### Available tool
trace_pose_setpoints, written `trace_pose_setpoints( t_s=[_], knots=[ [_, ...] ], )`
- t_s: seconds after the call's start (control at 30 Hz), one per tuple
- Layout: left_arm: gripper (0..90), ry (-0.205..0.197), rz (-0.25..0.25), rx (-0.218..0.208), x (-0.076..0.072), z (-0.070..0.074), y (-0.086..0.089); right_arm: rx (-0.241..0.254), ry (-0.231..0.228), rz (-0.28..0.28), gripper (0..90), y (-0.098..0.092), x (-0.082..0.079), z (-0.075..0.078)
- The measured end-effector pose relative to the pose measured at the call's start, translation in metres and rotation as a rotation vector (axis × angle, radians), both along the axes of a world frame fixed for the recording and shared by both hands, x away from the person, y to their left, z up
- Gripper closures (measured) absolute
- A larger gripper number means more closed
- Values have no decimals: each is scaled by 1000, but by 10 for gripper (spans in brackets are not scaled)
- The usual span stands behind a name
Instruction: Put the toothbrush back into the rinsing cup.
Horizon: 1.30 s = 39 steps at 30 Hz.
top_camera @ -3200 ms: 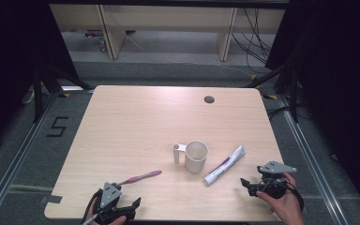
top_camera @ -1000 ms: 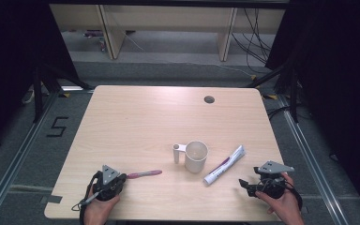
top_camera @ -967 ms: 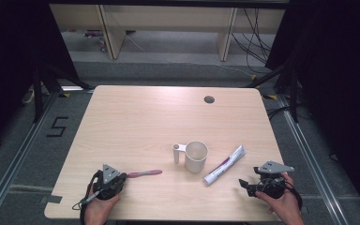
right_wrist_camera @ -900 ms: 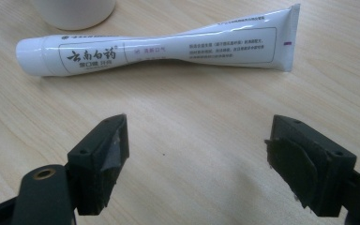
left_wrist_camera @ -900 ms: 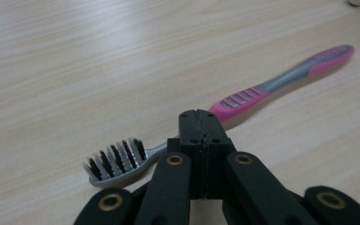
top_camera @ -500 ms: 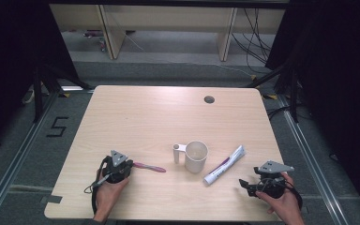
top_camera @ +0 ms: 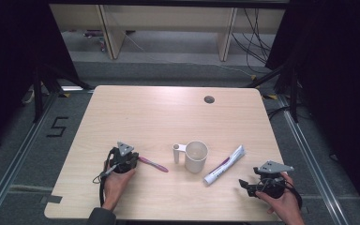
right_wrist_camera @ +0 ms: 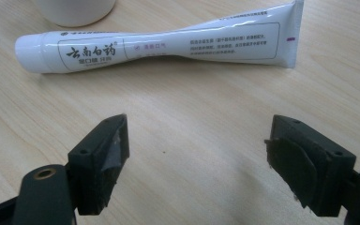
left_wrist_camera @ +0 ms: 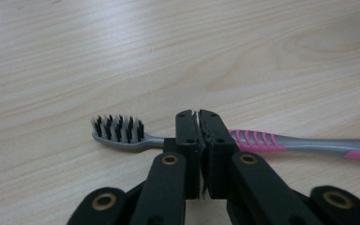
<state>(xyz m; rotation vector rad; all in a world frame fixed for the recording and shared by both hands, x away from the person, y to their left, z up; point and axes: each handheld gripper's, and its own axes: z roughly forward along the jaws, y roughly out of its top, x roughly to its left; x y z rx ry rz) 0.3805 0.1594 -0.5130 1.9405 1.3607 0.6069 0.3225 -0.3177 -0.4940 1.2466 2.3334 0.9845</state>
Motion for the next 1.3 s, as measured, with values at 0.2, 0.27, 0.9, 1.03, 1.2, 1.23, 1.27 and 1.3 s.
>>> trace_pose_setpoints(
  t_s=[0.2, 0.27, 0.9, 1.03, 1.2, 1.23, 1.27, 1.3],
  knots=[
    [656, 14, 38, -46, -8, 8, -5, 0, 0, -1, 222, 0, 0, 0],
    [554, 24, 47, -46, -11, 13, -10, -11, -25, 17, 222, -2, 2, 0],
    [245, 146, 71, 22, 6, 15, -50, -14, -26, 19, 222, 1, 1, -1],
    [241, 162, 63, 77, 8, 11, -56, -28, -47, 32, 222, 0, 2, -1],
    [253, 171, 25, 112, 5, 10, -58, -10, -36, 42, 222, 1, 2, -2],
    [256, 175, 23, 116, 3, 10, -59, -26, -47, 35, 222, 0, 2, -2],
    [257, 173, 14, 125, 2, 10, -58, -26, -47, 33, 222, 0, 2, -1],
    [257, 184, 4, 129, 2, 10, -56, -26, -47, 33, 223, 0, 2, -2]
  ],
)
